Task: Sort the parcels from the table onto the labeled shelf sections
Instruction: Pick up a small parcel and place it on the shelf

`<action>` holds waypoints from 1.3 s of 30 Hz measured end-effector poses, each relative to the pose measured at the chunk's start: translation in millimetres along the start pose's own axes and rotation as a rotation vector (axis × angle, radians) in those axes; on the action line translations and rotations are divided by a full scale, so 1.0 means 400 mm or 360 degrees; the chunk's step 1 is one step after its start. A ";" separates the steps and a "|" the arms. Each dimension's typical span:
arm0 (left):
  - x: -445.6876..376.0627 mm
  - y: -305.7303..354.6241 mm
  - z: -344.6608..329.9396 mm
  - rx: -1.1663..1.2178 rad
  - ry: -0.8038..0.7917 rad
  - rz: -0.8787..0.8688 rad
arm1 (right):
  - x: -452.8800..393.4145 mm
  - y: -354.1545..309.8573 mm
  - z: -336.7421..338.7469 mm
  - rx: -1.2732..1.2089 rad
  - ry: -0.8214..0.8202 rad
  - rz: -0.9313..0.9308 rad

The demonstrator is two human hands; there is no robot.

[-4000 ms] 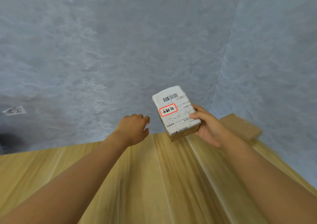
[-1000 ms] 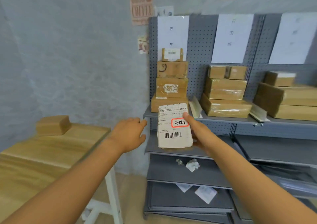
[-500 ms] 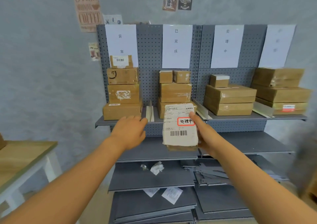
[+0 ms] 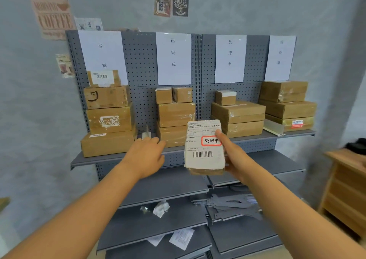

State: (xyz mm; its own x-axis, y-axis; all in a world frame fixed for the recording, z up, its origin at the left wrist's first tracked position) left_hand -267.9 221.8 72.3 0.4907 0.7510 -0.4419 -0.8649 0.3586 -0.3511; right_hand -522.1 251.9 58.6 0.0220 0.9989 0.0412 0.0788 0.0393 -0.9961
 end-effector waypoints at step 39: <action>-1.114 0.346 -0.445 -0.0096 -0.0001 0.0305 | -1.018 -0.209 0.854 -0.0283 -0.0222 0.0173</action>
State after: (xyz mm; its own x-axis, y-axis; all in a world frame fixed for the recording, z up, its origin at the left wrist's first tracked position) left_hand -587.6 -161.9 73.9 0.3178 0.8025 -0.5049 -0.9346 0.1752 -0.3097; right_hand -878.2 -149.4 98.7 -0.0971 0.9913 -0.0889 0.2581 -0.0612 -0.9642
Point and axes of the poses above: each hand's wrist, its own x-axis away from the middle knuckle, its own z-axis out of the back of the hand, y = z × x, the point moved 1 cm from there along -x, towards the middle knuckle, and after that the axes turned 4 degrees about -x, right-handed, at the moved point
